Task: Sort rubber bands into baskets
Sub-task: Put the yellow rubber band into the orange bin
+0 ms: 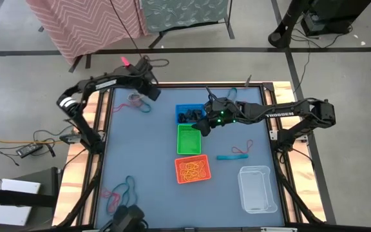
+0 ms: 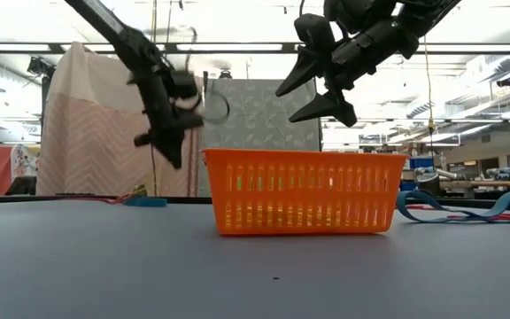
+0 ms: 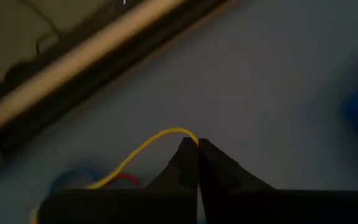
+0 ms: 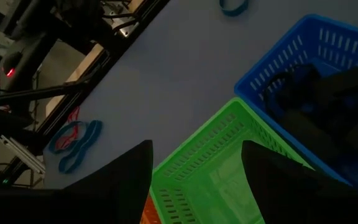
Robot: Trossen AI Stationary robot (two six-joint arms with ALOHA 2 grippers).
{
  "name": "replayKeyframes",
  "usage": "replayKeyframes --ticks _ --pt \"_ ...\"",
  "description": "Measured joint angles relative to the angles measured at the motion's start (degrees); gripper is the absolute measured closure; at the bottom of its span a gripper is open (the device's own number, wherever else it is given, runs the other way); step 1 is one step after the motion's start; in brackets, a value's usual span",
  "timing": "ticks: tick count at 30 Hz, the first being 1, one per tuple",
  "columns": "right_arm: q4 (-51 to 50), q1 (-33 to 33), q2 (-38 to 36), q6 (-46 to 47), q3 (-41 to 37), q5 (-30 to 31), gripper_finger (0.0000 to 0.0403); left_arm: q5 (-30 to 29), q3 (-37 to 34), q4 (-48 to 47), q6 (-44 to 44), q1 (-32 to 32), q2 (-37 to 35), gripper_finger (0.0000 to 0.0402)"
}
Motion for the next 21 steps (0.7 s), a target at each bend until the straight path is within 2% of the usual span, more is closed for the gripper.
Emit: replayKeyframes --ticks 11,15,21 --pt "0.1 -1.6 0.0 -1.5 0.0 0.1 0.0146 2.7 0.1 4.2 1.7 -5.7 -17.1 0.04" --pt "0.2 -2.3 0.0 -1.8 0.0 0.1 0.0146 6.8 0.1 7.1 0.2 -10.1 -19.9 0.0401" --pt "0.5 -3.9 0.0 -3.1 0.0 0.1 0.0147 6.9 0.2 7.9 -1.5 -20.0 -20.1 0.0401"
